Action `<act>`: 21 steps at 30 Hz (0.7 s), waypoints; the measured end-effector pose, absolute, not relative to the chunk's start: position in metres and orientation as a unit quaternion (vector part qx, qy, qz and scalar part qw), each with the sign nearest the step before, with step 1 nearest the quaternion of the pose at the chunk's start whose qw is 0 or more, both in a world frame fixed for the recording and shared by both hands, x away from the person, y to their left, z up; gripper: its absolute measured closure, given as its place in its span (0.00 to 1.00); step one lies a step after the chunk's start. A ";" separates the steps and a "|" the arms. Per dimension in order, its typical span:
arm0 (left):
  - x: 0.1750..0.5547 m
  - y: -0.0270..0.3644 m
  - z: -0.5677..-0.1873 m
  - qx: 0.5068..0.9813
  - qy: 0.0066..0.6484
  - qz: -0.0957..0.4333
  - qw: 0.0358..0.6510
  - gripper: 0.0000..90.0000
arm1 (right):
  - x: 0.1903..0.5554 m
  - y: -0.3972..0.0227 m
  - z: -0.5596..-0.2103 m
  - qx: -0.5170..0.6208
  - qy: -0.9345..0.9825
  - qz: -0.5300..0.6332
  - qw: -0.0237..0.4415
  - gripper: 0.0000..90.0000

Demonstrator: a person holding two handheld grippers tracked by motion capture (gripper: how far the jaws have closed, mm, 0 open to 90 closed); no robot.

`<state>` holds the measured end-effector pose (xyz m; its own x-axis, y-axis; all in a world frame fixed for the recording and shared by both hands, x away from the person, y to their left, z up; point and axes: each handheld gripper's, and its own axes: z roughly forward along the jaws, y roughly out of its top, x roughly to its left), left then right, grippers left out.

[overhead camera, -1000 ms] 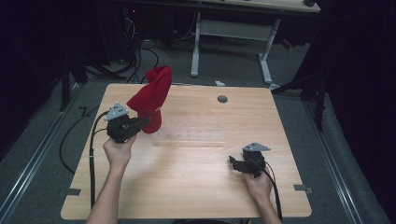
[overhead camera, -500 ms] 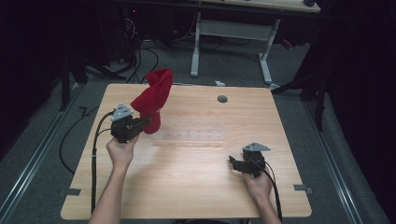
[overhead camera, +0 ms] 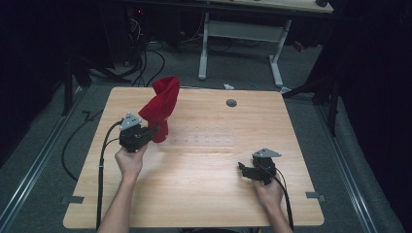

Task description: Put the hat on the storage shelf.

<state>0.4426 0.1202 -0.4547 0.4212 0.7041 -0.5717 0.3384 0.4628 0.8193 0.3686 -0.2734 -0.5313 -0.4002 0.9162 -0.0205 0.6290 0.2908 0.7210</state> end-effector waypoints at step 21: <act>0.427 0.126 -0.470 0.507 0.553 0.118 0.650 0.81 | 0.368 -0.273 -0.531 0.499 0.773 0.324 0.222 0.35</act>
<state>0.4271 0.1259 -0.4702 0.3601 0.7147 -0.5996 0.4070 0.4580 0.7903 0.3683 -0.2729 -0.5314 -0.4032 0.9149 -0.0200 0.6276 0.2924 0.7215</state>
